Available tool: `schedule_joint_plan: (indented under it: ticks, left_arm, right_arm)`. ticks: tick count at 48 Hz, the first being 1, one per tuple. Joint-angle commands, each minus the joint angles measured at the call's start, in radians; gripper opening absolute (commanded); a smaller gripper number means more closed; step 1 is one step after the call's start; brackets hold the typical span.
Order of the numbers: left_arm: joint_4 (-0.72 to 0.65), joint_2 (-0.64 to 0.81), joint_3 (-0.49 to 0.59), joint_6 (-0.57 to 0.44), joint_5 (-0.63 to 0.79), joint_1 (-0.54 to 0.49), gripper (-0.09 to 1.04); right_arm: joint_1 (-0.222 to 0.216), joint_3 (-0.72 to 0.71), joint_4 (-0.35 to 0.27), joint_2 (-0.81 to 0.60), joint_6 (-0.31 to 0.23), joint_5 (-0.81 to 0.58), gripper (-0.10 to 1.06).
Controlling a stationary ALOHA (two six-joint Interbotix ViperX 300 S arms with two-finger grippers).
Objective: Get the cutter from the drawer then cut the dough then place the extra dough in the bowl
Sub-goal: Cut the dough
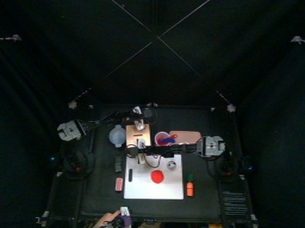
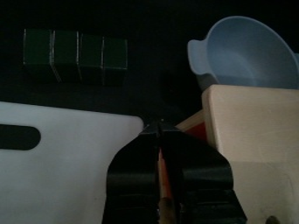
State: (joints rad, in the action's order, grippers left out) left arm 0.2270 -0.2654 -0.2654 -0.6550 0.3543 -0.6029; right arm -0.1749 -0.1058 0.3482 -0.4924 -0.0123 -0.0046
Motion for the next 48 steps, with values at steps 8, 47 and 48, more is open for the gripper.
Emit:
schedule_joint_plan:
  ticks: [8, 47, 48]
  left_arm:
    - [-0.011, 0.005, 0.040, 0.003, -0.002, 0.006, 0.59]
    - [0.149, 0.218, -0.101, 0.017, -0.304, 0.044, 0.59]
    - [0.152, 0.222, -0.107, 0.017, -0.322, 0.054, 0.59]
  right_arm:
    - [-0.052, 0.034, 0.002, 0.017, -0.002, -0.014, 0.26]
    - [0.129, -0.356, -0.290, 0.454, -0.011, 0.060, 0.49]
    - [0.129, -0.371, -0.296, 0.468, -0.012, 0.069, 0.52]
